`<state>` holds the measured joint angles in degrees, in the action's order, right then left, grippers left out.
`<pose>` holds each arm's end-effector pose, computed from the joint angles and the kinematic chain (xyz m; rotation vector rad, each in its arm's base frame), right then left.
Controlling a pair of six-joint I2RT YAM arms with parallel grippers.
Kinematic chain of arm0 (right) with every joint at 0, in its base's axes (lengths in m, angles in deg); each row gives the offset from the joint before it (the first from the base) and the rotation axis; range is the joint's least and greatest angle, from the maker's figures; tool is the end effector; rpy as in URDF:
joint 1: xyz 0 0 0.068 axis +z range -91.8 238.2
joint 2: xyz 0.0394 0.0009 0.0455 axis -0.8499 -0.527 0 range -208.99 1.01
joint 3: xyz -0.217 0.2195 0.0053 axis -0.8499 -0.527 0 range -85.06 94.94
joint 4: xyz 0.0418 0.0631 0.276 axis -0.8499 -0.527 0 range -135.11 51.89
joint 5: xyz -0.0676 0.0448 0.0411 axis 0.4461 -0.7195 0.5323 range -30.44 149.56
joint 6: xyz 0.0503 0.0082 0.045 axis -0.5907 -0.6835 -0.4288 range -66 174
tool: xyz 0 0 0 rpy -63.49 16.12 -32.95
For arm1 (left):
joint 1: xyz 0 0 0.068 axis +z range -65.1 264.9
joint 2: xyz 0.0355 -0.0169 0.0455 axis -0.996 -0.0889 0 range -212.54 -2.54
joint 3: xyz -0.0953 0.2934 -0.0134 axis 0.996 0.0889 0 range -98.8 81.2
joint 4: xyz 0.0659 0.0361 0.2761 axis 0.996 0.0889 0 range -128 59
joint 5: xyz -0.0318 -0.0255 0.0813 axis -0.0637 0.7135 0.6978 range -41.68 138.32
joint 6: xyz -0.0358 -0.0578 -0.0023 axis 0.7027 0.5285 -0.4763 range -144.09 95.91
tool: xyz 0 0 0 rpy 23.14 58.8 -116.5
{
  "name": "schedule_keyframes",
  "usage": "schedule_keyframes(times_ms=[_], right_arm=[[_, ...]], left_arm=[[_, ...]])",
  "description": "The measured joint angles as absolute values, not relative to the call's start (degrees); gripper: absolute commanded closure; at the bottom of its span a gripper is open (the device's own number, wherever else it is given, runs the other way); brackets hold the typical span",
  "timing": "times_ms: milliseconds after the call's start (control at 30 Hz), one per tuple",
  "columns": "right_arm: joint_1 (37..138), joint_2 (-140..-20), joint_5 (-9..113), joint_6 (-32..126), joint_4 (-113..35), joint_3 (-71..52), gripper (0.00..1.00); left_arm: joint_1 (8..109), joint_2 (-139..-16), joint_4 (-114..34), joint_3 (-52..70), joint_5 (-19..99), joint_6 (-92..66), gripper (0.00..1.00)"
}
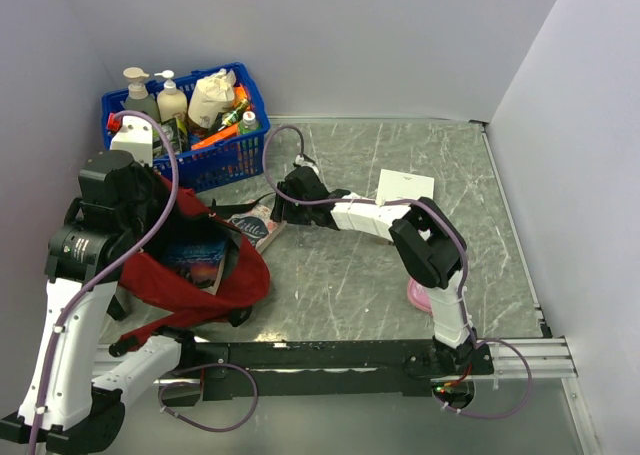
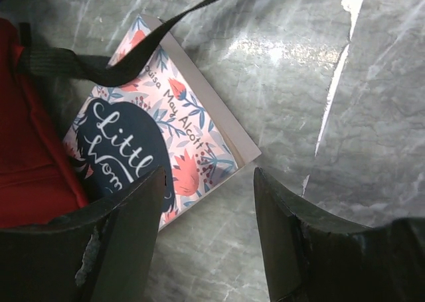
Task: Pack the student bag
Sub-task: Pick up the book from the center of the board.
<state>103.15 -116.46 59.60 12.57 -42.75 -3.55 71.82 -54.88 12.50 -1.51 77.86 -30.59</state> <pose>0.3618 0.3613 0.1861 -0.0737 2.4047 0.7569 0.1558 -0.0086 0.4988 -0.0214 1.8957 0.4160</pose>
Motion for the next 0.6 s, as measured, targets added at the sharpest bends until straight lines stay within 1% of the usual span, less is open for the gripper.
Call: schedule_keyframes(times_ms=[300,433,600], right_arm=[[102.7,-117.6,57.7,11.4,-41.8,-3.5,0.47],[102.7,-117.6,56.5,11.2,-40.7,-3.5,0.52],[102.6,-117.6,55.1,10.4,-39.9,-3.5,0.55]], left_arm=[[71.9,-54.9,12.5,-1.4,76.9,-30.5,0.99],[71.9,-54.9,12.4,-1.0,76.6,-30.5,0.99],[71.9,-54.9,12.2,-0.6,76.6,-30.5,0.99]])
